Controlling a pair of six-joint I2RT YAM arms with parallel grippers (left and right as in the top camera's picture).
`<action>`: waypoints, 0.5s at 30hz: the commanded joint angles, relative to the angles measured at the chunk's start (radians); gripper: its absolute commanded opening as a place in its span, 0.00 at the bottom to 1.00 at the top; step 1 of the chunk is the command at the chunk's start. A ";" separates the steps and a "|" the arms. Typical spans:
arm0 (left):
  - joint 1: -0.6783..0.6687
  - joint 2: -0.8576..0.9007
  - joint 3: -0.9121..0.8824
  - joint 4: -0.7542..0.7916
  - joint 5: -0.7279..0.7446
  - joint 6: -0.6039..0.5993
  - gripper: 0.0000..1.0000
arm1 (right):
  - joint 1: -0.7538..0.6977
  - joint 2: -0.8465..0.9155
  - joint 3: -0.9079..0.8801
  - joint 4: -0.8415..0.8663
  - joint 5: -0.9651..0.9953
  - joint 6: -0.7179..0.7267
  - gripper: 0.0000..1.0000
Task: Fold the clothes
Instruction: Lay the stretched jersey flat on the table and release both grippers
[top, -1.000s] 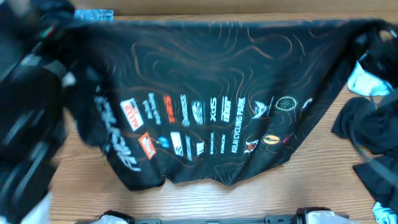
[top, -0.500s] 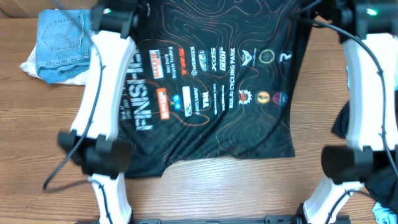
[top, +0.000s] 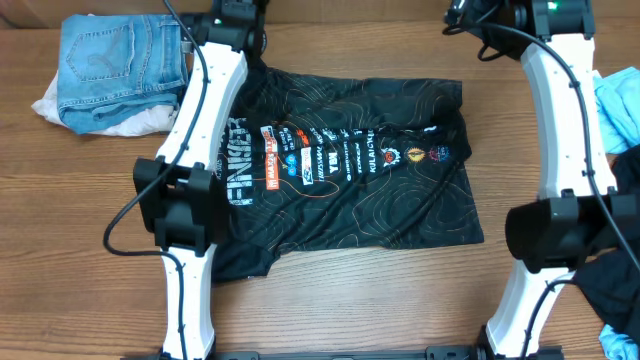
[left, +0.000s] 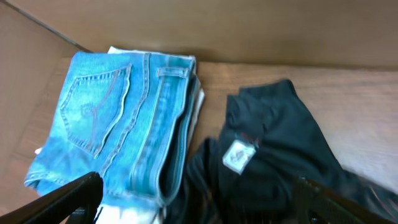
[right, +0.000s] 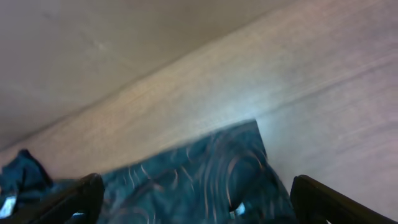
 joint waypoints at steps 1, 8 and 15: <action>-0.055 -0.178 0.026 -0.080 -0.013 -0.026 1.00 | -0.004 -0.136 0.024 -0.060 0.017 -0.006 1.00; -0.123 -0.381 0.026 -0.414 0.094 -0.185 1.00 | -0.004 -0.279 0.024 -0.271 0.013 -0.003 1.00; -0.122 -0.504 0.026 -0.578 0.143 -0.278 1.00 | -0.004 -0.386 0.024 -0.419 0.013 0.001 1.00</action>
